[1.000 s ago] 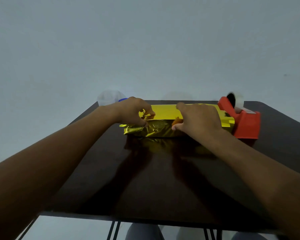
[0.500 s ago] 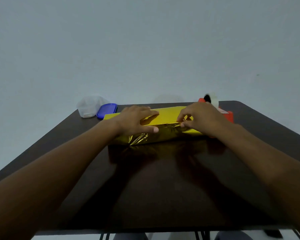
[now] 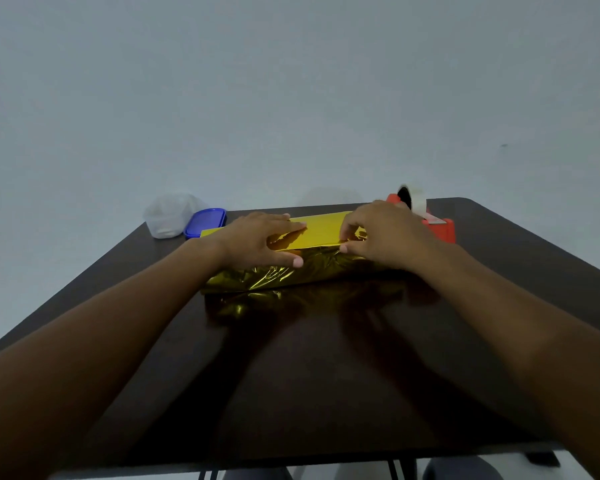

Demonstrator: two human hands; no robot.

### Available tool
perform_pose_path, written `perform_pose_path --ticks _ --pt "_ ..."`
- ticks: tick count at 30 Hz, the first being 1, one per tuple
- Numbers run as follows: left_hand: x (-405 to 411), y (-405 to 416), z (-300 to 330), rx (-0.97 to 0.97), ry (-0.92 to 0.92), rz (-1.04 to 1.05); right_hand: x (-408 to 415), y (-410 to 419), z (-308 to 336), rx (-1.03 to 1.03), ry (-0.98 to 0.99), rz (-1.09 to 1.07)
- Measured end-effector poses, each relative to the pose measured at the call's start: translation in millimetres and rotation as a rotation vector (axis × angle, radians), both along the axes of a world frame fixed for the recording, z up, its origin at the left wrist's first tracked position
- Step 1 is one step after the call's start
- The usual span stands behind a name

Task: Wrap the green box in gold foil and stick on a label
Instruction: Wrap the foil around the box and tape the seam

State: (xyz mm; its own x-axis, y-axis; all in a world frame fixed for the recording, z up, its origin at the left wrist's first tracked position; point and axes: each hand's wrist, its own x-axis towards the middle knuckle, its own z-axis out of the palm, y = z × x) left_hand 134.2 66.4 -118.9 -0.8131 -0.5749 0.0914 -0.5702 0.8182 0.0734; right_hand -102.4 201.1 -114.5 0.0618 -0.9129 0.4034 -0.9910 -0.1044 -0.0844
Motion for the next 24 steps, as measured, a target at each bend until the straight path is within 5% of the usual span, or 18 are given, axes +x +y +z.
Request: perform_pose_path --ticks 14,18,24 --pt "-0.4 -5.5 3.9 0.073 -0.021 0.008 -2.6 4.3 -5.8 0.031 0.02 0.031" --pt "0.3 -5.4 9.3 0.049 -0.033 0.014 -8.7 6.1 -4.6 0.05 -0.271 0.068" --pt "-9.1 -1.1 20.3 0.029 0.041 0.116 -13.2 -0.1 -7.0 -0.218 -0.521 -0.046"
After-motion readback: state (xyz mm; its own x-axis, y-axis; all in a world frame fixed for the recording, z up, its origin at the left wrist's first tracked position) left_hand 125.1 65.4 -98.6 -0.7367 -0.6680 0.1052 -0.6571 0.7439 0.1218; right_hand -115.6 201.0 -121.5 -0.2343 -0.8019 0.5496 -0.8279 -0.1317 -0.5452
